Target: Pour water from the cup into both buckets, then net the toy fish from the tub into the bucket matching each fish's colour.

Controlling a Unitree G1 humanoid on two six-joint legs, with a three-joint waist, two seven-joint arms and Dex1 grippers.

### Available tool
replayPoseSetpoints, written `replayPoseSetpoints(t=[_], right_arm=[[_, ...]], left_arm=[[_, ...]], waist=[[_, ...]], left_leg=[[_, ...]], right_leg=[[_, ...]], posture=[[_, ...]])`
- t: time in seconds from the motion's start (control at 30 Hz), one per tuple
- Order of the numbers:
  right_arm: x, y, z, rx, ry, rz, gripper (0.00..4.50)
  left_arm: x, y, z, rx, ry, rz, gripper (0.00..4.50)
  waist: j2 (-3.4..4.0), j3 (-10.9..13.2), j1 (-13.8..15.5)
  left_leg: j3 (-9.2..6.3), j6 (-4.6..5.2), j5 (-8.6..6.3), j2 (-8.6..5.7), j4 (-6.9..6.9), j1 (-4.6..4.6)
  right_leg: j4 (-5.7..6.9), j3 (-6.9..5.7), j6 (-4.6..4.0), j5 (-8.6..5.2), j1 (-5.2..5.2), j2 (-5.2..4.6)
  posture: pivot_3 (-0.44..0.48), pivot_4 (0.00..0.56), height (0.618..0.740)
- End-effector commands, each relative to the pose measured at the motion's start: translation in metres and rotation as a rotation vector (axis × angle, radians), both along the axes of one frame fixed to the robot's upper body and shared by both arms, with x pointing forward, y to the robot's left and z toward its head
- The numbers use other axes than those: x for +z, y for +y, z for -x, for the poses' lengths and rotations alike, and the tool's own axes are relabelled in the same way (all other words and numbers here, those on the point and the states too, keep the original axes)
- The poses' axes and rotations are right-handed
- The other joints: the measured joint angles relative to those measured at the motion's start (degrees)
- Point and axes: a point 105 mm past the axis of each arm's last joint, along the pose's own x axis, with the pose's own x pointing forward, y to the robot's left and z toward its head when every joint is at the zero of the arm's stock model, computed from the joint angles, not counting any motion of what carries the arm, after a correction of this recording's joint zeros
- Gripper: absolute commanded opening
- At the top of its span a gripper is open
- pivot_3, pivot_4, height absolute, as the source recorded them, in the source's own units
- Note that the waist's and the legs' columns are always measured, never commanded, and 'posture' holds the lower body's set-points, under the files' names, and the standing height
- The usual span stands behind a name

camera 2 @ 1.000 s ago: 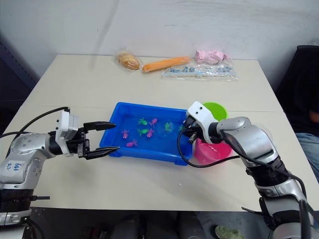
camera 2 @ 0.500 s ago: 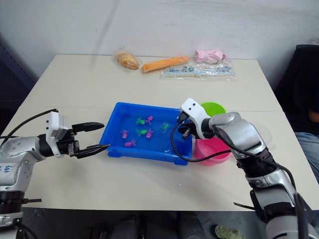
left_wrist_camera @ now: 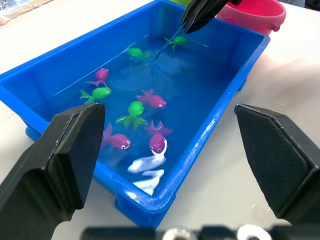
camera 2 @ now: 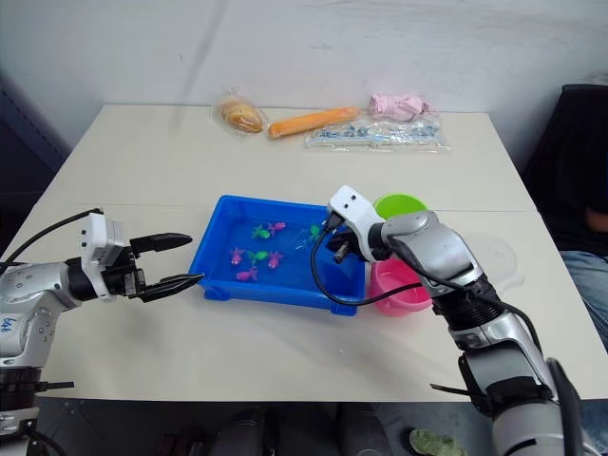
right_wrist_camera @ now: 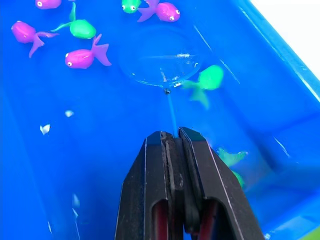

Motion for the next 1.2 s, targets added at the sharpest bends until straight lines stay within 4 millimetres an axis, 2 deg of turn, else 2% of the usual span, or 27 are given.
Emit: replayPoseSetpoints(t=[0.03, 0.3, 0.53, 1.2], right_arm=[[0.012, 0.007, -0.005, 0.006, -0.045, -0.018, 0.0], [0.022, 0.021, -0.015, -0.009, -0.111, -0.079, 0.0], [0.027, 0.031, -0.014, 0.019, -0.171, -0.111, 0.0], [0.015, 0.015, -0.009, 0.1, -0.312, 0.018, 0.0]], left_arm=[[0.012, 0.002, 0.003, 0.004, -0.044, 0.004, 4.46], [0.011, 0.003, 0.006, 0.011, -0.042, 0.007, 4.46], [0.012, 0.006, 0.006, 0.022, -0.039, 0.004, 4.46], [0.012, 0.008, 0.005, 0.023, -0.035, 0.002, 4.46]], waist=[[0.0, 0.0, -0.18], [0.01, 0.0, -0.85], [0.01, 0.01, -0.87], [0.02, 0.01, -0.78]], left_leg=[[0.0, 0.0, 0.0, 0.0, 0.0, 0.0], [-0.01, -0.01, 0.01, 0.02, -0.02, 0.0], [0.0, -0.01, 0.01, 0.0, -0.03, -0.01], [-0.01, -0.01, 0.01, -0.03, -0.03, -0.02]], right_leg=[[0.0, 0.0, 0.0, 0.0, 0.0, 0.0], [0.07, -0.01, 0.0, 0.0, -0.01, -0.02], [0.08, -0.01, 0.0, 0.0, -0.01, -0.06], [0.03, -0.08, 0.0, 0.0, -0.01, -0.3]], posture=[[0.0, 0.15, 0.74], [0.0, 0.15, 0.74], [0.0, 0.15, 0.74], [0.0, 0.15, 0.74]])
